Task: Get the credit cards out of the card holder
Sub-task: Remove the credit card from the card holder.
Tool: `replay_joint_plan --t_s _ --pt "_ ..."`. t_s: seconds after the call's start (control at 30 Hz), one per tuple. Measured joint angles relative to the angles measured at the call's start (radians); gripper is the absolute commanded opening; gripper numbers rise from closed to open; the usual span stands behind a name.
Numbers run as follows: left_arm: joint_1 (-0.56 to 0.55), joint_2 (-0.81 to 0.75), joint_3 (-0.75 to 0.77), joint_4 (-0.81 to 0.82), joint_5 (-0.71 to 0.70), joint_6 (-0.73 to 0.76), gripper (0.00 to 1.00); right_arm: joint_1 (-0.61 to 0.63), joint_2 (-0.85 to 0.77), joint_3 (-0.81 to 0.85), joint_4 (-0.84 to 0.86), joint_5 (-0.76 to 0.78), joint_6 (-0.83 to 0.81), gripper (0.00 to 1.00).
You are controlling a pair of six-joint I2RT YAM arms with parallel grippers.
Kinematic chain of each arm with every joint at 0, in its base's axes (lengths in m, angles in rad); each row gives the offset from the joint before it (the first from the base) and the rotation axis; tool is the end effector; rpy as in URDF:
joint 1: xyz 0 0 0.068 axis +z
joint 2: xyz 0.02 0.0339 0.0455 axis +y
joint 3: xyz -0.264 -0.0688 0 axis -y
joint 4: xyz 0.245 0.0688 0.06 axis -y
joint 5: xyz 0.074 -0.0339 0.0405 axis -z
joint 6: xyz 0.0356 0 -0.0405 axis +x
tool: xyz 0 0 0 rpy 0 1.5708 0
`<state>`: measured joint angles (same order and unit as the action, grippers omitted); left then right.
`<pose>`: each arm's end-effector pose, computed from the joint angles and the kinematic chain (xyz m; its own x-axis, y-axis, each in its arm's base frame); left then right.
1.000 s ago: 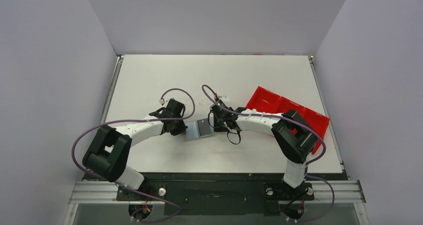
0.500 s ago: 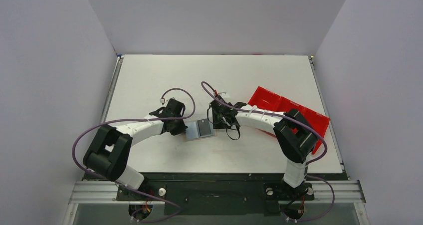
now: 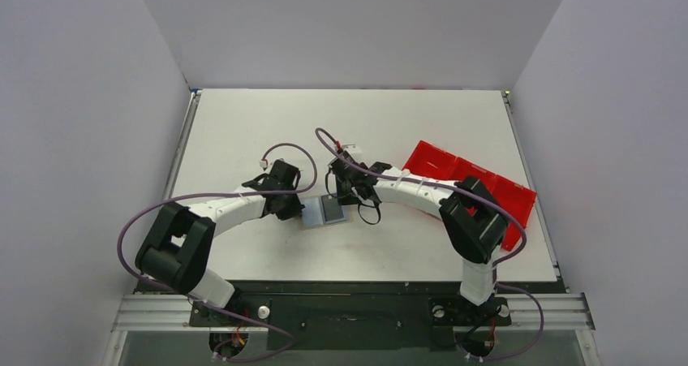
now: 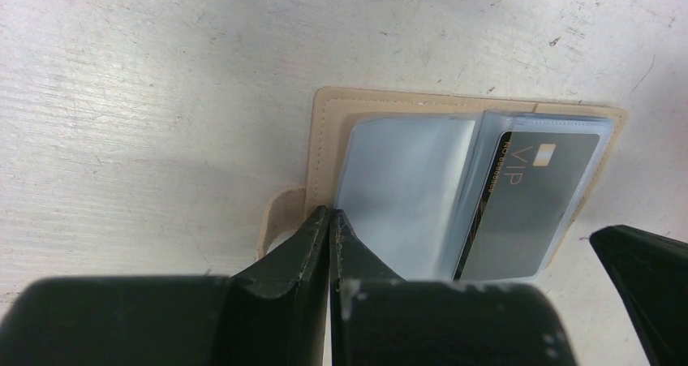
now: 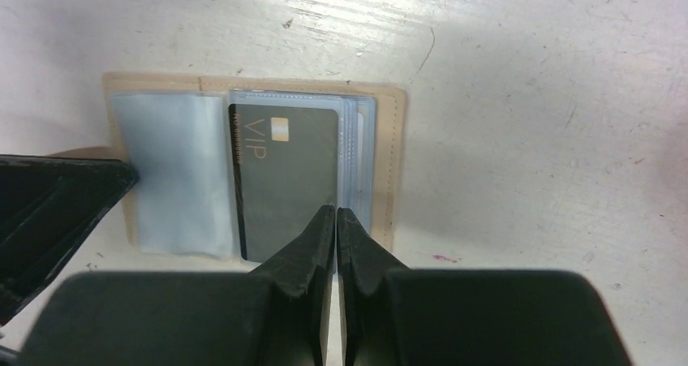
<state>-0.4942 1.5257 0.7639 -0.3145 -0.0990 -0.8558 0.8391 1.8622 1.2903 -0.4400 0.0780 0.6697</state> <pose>0.2470 -0.1291 0.1552 -0.8333 -0.4046 -0.3768 -0.3027 0.9042 -0.3013 0.2642 0.2901 0.1914 -0.8874 -0.0620 -0.4567 -0.2083 0.9379 0.2774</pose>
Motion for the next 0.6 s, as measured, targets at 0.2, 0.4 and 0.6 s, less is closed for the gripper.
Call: replay_joint_plan --t_s 0.2,0.4,0.6 --pt "0.001 0.001 0.000 0.001 0.003 0.000 0.00 0.003 0.047 0.000 -0.004 0.000 0.000 0.00" --pt "0.001 0.002 0.000 0.002 0.005 0.000 0.00 0.013 0.056 0.000 -0.005 0.000 0.000 0.00" --pt "0.005 0.002 0.000 0.002 0.012 0.000 0.00 0.028 0.067 0.015 -0.005 0.000 0.000 0.00"
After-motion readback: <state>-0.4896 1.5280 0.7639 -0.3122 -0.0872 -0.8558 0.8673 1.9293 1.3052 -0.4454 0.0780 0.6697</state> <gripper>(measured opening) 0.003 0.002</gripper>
